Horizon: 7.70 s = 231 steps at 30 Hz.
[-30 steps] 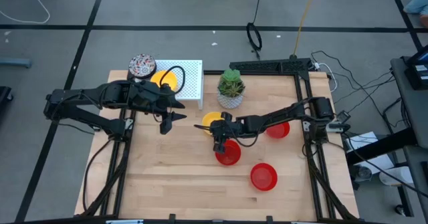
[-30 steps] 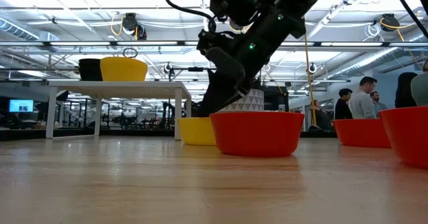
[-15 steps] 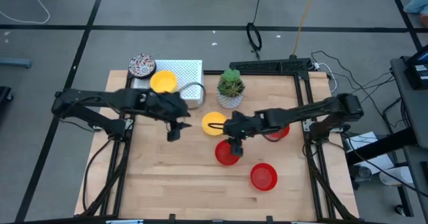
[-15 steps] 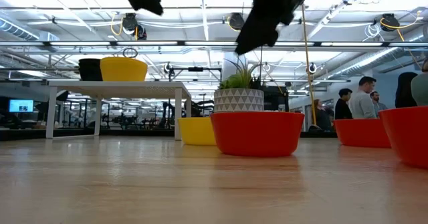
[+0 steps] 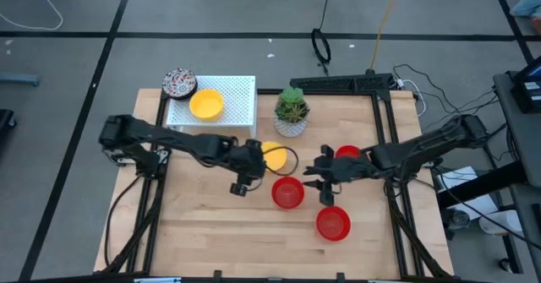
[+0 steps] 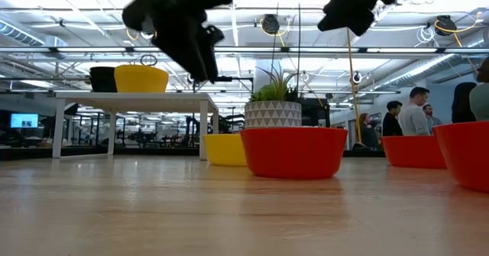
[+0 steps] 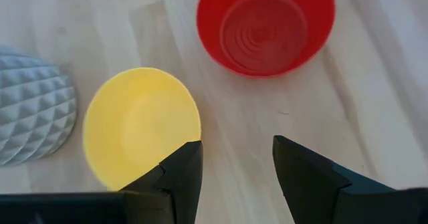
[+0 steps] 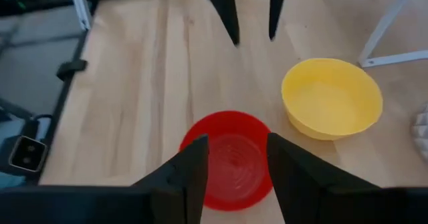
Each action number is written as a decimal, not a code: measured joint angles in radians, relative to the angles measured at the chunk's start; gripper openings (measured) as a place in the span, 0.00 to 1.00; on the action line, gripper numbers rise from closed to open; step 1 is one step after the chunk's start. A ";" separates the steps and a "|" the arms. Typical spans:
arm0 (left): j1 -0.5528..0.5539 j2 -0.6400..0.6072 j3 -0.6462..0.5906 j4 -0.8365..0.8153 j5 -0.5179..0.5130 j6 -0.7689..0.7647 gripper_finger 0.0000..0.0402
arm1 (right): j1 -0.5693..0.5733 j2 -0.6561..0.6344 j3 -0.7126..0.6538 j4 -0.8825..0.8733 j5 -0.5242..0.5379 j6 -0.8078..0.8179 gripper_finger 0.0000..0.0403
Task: Pick & Place Mini bowls
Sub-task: Stack the yellow bowl on top of the yellow bowl on the shelf, then put the red bowl on the shelf
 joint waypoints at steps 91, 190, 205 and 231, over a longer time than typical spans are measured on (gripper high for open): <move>0.375 -0.363 0.001 -0.473 -0.384 -0.307 0.02 | 0.003 -0.209 -0.308 0.473 -0.003 -0.169 0.33; 0.005 0.278 0.000 0.413 0.071 -0.515 0.53 | -0.050 -0.033 -0.173 -0.080 0.046 0.188 0.33; -0.046 0.277 0.001 0.539 0.063 -0.619 0.53 | 0.026 0.137 -0.175 -0.024 0.048 0.190 0.33; -0.071 0.429 0.001 0.684 0.018 -0.647 0.34 | 0.067 0.168 -0.175 -0.013 0.048 0.162 0.33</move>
